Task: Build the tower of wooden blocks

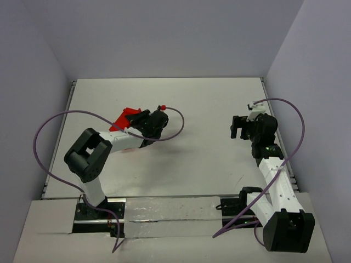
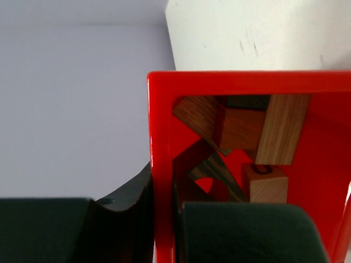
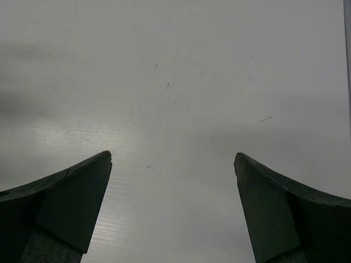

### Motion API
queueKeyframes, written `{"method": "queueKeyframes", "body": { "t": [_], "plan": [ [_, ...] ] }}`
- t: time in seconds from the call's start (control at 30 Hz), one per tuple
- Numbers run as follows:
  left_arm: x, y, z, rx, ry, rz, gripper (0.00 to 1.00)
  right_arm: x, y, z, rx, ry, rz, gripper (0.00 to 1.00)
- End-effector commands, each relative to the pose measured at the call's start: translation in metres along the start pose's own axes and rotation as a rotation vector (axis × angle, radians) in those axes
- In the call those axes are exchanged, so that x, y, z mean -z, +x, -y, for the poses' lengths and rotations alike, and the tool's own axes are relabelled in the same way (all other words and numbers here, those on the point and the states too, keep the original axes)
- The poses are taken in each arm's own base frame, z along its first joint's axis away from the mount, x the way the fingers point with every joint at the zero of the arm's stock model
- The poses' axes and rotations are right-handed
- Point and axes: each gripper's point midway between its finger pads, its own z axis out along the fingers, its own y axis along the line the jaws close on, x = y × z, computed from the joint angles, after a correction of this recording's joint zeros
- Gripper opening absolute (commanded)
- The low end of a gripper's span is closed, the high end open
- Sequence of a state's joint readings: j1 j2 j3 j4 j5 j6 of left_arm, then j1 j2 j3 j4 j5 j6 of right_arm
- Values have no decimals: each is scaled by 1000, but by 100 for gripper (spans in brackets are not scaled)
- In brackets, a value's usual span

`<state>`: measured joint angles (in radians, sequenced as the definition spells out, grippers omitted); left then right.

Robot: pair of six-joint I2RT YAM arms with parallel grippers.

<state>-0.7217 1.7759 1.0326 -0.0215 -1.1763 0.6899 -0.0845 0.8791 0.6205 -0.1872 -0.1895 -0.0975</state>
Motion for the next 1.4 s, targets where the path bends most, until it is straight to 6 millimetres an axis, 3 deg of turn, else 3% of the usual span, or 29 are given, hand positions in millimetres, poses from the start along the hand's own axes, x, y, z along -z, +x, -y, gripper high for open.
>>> {"method": "queueKeyframes", "body": {
  "t": [0.0,0.1,0.13,0.17,0.27,1.1,1.37],
  "plan": [
    [19,-21,-22,-16,-157,26,0,2,-16,4,8,24,51,100],
    [30,-31,-26,-37,-222,77,0,2,-16,5,9,30,52,100],
    [34,-34,-21,-155,-239,87,0,2,-16,5,9,32,51,100],
    [39,-37,-28,-73,-278,112,0,2,-16,5,9,32,50,100],
    [43,-43,-30,-68,-346,129,0,3,-16,4,9,26,50,100],
    [54,-79,-11,-82,-427,199,0,4,-16,6,16,39,58,100],
    [51,-77,-5,-99,-424,196,0,4,-16,6,16,39,58,100]
  ]
}}
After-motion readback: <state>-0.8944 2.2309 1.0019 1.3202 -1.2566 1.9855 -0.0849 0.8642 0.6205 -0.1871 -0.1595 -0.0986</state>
